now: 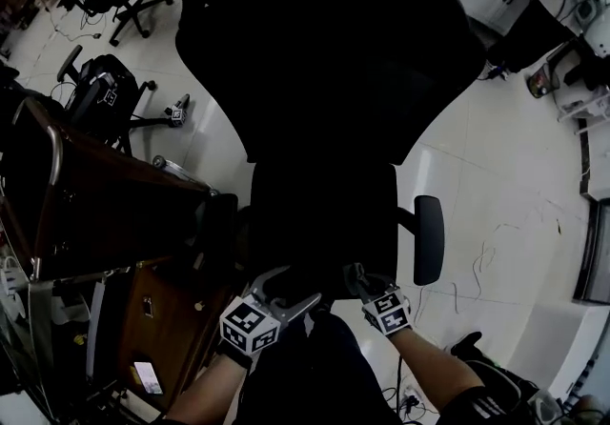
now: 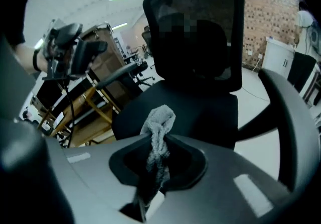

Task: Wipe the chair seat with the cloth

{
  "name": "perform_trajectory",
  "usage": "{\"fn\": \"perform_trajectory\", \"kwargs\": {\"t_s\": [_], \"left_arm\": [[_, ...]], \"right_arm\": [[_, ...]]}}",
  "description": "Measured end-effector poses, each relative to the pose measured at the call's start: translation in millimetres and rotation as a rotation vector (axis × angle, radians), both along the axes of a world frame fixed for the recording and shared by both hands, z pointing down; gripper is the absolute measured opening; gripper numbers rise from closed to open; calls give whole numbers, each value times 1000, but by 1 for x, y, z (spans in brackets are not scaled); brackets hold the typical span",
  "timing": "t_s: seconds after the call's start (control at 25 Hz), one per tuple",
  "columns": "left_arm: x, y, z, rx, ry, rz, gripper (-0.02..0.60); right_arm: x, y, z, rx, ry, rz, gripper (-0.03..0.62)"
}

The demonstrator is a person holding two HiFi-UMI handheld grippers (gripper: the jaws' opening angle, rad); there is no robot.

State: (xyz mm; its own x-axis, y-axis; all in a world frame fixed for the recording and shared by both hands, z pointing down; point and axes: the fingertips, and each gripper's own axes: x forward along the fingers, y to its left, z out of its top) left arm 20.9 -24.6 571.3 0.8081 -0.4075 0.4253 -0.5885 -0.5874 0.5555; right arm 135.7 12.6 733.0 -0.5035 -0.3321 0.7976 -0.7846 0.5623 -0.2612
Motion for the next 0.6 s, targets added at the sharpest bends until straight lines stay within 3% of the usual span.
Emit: {"fn": "perform_trajectory", "kwargs": {"t_s": [0.2, 0.4, 0.6], "left_arm": [[-14, -11, -63, 94, -16, -59, 350], [-30, -1, -116, 170, -21, -91, 350], [-39, 26, -155, 233, -8, -77, 350]], "right_arm": [[-39, -18, -90, 106, -134, -38, 48], [-64, -17, -162, 221, -191, -110, 48], [-68, -5, -225, 304, -263, -62, 48]]}}
